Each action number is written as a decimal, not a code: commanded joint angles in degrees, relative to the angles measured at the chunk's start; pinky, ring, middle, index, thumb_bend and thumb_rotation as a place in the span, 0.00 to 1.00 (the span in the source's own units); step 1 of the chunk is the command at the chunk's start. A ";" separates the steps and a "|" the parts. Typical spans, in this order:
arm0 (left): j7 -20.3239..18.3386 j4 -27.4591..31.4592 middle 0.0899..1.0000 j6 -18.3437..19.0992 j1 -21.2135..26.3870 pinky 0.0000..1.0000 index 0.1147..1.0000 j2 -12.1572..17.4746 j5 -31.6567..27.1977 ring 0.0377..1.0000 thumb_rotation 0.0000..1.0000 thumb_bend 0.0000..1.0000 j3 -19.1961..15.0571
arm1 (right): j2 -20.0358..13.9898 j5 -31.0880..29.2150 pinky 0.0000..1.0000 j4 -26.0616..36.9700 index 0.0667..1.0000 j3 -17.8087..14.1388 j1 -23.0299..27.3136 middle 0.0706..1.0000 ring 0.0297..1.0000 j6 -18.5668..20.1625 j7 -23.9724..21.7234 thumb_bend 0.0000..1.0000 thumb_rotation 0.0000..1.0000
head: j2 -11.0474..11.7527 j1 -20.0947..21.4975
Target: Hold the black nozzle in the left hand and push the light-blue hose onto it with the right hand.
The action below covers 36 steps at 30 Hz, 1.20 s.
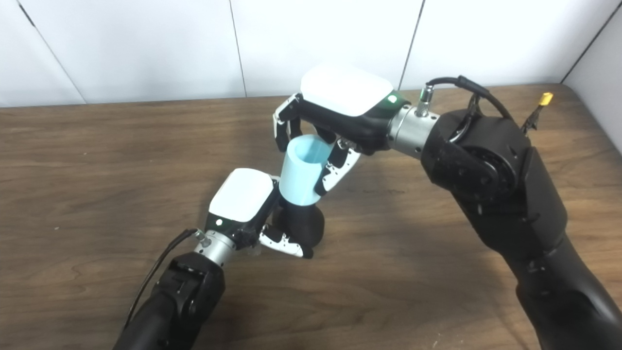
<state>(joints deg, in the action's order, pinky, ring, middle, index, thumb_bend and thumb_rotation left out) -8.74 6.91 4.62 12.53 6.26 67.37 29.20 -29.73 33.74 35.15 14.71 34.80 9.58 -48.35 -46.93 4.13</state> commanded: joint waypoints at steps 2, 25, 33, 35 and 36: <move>-0.15 2.13 0.47 -0.03 1.38 0.48 0.41 -0.44 -0.13 0.55 0.00 0.52 -0.17 | -1.68 -0.24 0.20 0.66 0.46 -0.53 2.53 0.46 0.35 -1.21 0.09 0.52 0.00 | -0.09 0.03; -0.96 2.61 0.46 -0.16 1.41 0.46 0.41 -0.82 -0.12 0.55 0.00 0.52 -0.54 | -0.28 2.65 0.21 -1.61 0.45 3.72 2.17 0.38 0.24 -4.92 0.05 0.53 0.00 | -0.50 0.14; -1.43 2.55 0.45 0.11 1.62 0.47 0.41 -0.89 0.48 0.55 0.00 0.52 -0.38 | -0.31 4.73 0.49 -1.53 0.62 3.72 2.55 0.63 0.60 -4.77 -1.25 0.95 0.14 | -0.37 0.11; -1.06 2.48 0.45 0.01 1.59 0.46 0.41 -0.93 0.24 0.54 0.00 0.52 -0.44 | -0.93 5.13 0.60 -0.93 0.67 3.60 3.04 0.70 0.69 -4.79 -2.22 0.99 0.23 | -0.37 0.15; -1.00 2.47 0.45 0.00 1.58 0.47 0.41 -0.93 0.16 0.55 0.00 0.52 -0.46 | -1.11 5.30 0.65 -0.75 0.69 3.55 3.21 0.73 0.73 -4.89 -2.64 1.00 0.27 | -0.37 0.15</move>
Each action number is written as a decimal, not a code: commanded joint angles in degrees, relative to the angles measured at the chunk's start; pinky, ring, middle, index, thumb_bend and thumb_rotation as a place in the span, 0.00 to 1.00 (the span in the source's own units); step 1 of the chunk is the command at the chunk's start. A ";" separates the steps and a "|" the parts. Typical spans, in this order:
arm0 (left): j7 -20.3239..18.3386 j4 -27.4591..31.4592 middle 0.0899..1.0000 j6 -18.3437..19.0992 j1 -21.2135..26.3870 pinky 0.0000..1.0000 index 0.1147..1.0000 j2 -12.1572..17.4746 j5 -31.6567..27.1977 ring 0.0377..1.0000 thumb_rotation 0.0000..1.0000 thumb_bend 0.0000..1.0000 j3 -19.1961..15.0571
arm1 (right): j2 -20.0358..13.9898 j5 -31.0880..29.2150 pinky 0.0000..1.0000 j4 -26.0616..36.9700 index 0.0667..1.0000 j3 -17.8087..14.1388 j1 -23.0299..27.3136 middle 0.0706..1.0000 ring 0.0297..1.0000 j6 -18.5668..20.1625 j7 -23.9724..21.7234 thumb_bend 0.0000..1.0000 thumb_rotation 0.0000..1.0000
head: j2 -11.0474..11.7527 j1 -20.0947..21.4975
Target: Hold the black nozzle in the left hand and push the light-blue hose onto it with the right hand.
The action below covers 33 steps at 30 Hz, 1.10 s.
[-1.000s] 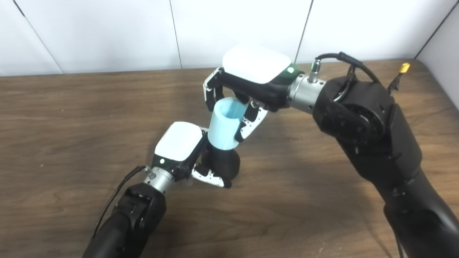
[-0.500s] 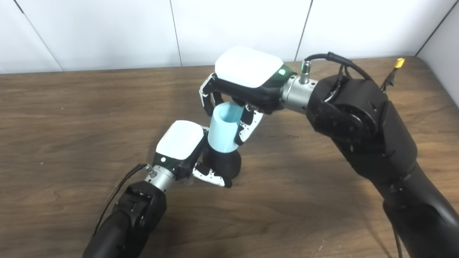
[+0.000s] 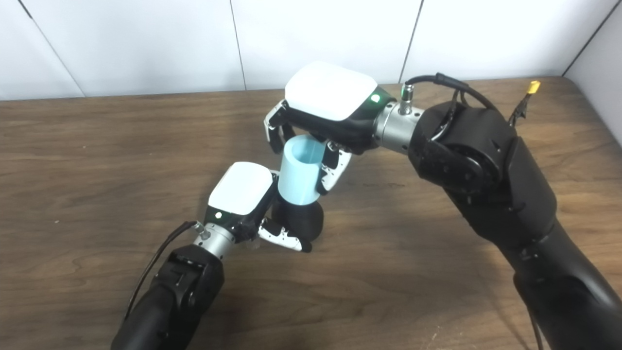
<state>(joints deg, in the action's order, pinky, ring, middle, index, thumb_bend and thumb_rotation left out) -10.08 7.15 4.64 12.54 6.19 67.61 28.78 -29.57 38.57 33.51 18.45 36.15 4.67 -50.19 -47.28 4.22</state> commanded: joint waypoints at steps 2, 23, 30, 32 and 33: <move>0.08 2.31 0.46 0.09 1.57 0.47 0.41 -0.87 -0.05 0.55 0.00 0.52 -0.01 | -1.29 1.22 0.76 1.60 0.75 -0.48 2.29 0.79 0.81 1.18 -2.43 1.00 0.32 | 0.01 0.07; -0.17 2.59 0.47 -0.06 1.48 0.46 0.41 -0.71 0.31 0.55 0.00 0.52 -0.02 | -0.77 -0.44 0.80 3.59 0.75 -4.19 4.24 0.78 0.83 2.37 -3.68 1.00 0.39 | -0.35 0.08; 0.10 2.32 0.46 -0.28 1.46 0.45 0.41 -0.68 0.25 0.54 0.00 0.52 -0.03 | -0.69 -1.28 0.78 4.68 0.73 -6.46 5.07 0.76 0.81 2.32 -2.62 1.00 0.38 | -0.37 0.09; -0.03 2.36 0.46 -0.25 1.48 0.45 0.41 -0.67 0.30 0.54 0.00 0.52 0.00 | -0.90 -1.48 0.79 4.73 0.73 -6.87 5.30 0.76 0.81 2.31 -2.50 1.00 0.38 | -0.36 0.01; -0.06 2.36 0.46 -0.24 1.48 0.45 0.41 -0.68 0.30 0.54 0.00 0.52 0.01 | -0.97 -1.59 0.80 4.75 0.73 -7.00 5.35 0.76 0.81 2.44 -2.53 1.00 0.37 | -0.36 0.01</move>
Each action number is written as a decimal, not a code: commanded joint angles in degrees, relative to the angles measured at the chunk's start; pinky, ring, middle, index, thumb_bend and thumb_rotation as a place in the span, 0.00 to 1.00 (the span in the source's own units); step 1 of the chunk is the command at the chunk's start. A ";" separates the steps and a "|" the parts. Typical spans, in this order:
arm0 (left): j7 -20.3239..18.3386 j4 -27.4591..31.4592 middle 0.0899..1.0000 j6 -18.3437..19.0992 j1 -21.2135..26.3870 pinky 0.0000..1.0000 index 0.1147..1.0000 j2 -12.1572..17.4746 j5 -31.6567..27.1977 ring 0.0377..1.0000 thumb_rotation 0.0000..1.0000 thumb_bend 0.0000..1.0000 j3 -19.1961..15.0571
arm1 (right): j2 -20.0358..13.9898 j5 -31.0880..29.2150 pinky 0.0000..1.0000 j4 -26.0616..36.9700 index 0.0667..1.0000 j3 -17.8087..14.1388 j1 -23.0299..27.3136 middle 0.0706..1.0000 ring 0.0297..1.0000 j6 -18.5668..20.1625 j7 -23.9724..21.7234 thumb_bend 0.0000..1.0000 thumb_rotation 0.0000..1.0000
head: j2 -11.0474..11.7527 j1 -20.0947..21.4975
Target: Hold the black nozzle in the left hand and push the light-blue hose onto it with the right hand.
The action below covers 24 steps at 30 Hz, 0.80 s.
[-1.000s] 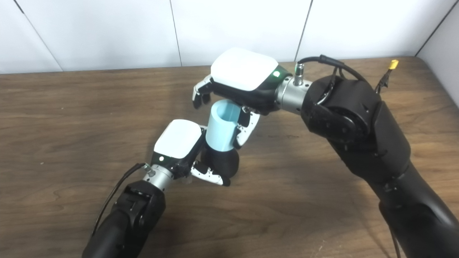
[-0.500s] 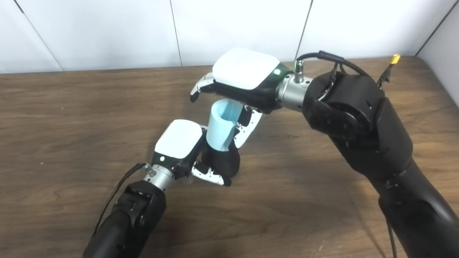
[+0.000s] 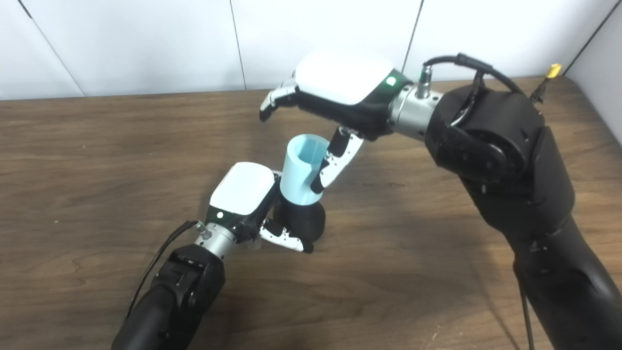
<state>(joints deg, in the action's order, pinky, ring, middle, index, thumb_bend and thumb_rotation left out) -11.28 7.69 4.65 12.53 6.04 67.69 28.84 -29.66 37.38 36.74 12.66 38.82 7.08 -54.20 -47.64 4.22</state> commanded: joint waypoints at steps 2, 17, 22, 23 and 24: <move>1.10 1.77 0.46 -0.22 1.52 0.45 0.41 -0.51 0.30 0.54 0.00 0.52 -0.04 | -1.17 -1.03 0.78 1.51 0.73 -1.86 2.59 0.75 0.81 -0.04 1.88 1.00 0.38 | 0.05 -0.06; 3.11 0.36 0.46 -0.47 1.43 0.48 0.41 -0.78 -0.32 0.55 0.00 0.52 -0.41 | -2.48 -6.57 0.87 4.31 0.94 -8.02 -8.14 0.94 0.99 0.91 6.47 0.82 0.82 | 0.72 -0.52; 3.91 0.06 0.45 -0.56 1.42 0.46 0.41 -0.62 -0.28 0.53 0.00 0.52 -0.25 | -2.28 -6.57 0.88 4.32 0.95 -9.37 -13.82 0.96 0.96 -2.50 11.17 0.76 0.88 | 0.75 -0.61; 3.82 0.07 0.45 -0.52 1.42 0.46 0.41 -0.63 -0.41 0.53 0.00 0.52 -0.28 | -2.05 -6.54 0.86 4.11 0.95 -9.70 -15.08 0.96 0.96 -3.55 12.55 0.75 0.89 | 0.74 -0.59; 3.71 0.08 0.45 -0.48 1.42 0.46 0.41 -0.62 -0.51 0.53 0.00 0.52 -0.29 | -1.93 -6.52 0.85 3.95 0.94 -9.85 -15.91 0.96 0.96 -4.25 13.57 0.74 0.89 | 0.76 -0.60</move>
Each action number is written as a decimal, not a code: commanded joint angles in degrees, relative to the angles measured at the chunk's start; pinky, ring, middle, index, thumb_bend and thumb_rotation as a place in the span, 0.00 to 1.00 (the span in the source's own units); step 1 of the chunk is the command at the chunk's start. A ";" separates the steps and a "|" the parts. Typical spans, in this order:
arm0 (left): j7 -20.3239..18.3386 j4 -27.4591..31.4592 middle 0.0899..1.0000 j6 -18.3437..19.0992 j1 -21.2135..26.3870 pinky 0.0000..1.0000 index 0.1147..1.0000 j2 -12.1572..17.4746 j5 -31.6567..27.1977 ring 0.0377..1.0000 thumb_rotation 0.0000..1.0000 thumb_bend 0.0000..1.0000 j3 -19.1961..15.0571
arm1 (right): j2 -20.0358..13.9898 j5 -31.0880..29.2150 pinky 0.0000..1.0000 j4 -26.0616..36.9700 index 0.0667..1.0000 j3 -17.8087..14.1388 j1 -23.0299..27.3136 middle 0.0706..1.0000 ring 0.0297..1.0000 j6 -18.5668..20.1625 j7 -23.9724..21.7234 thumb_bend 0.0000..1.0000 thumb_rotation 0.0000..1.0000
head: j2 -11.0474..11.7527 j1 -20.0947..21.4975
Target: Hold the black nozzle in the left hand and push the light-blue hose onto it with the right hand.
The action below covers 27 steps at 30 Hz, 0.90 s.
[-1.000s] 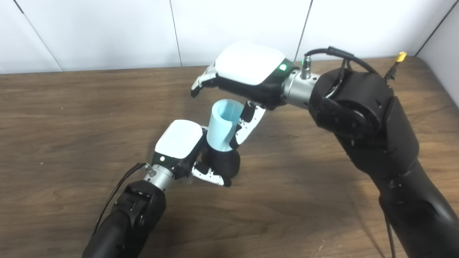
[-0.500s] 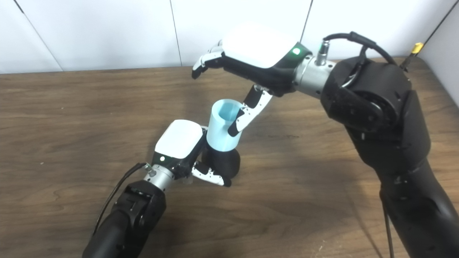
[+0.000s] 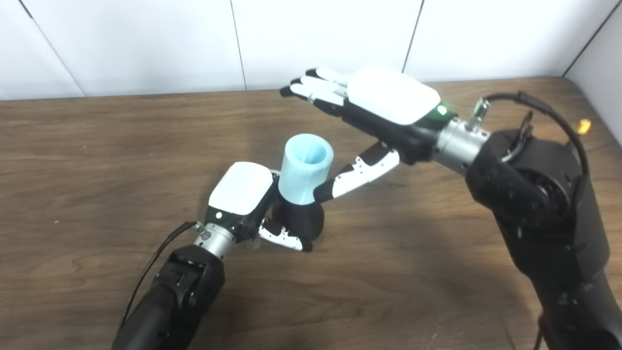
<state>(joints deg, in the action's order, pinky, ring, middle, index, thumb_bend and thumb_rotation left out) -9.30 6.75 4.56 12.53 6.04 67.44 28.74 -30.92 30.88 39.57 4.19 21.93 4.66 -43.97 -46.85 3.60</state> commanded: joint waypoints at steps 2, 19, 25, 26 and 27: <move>1.62 1.02 0.45 -0.34 1.42 0.47 0.41 -0.63 -0.35 0.54 0.00 0.52 -0.20 | -0.32 -0.03 0.84 0.69 0.94 -1.69 -0.81 0.96 0.96 -3.62 5.65 0.73 0.89 | -0.03 0.02; 1.04 1.13 0.45 -0.17 1.59 0.46 0.41 -0.54 -0.35 0.53 0.00 0.52 -0.17 | 2.79 1.93 1.00 1.40 1.00 0.22 -8.15 1.00 1.00 -7.95 11.48 0.69 0.99 | 0.08 0.03; 1.00 1.23 0.45 -0.33 1.63 0.45 0.41 -0.40 -0.16 0.53 0.00 0.52 -0.07 | 2.77 3.33 0.99 2.04 1.00 1.21 -8.76 1.00 1.00 -8.79 11.34 0.67 1.00 | 0.06 0.10; 1.18 1.20 0.45 -0.40 1.59 0.45 0.41 -0.42 -0.30 0.53 0.00 0.52 -0.12 | 2.81 3.71 0.98 2.09 1.00 1.36 -8.89 1.00 1.00 -8.99 11.35 0.66 1.00 | 0.03 0.13; 1.18 1.21 0.45 -0.39 1.57 0.45 0.41 -0.45 -0.40 0.53 0.00 0.52 -0.16 | 2.82 4.04 0.97 2.18 1.00 1.49 -8.99 1.00 1.00 -9.02 11.26 0.66 1.00 | 0.03 0.13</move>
<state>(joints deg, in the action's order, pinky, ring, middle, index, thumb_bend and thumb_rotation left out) -9.38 6.67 4.56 12.56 6.06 67.32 28.74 -27.44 34.72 39.84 6.05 12.17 -2.98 -33.58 -46.76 3.69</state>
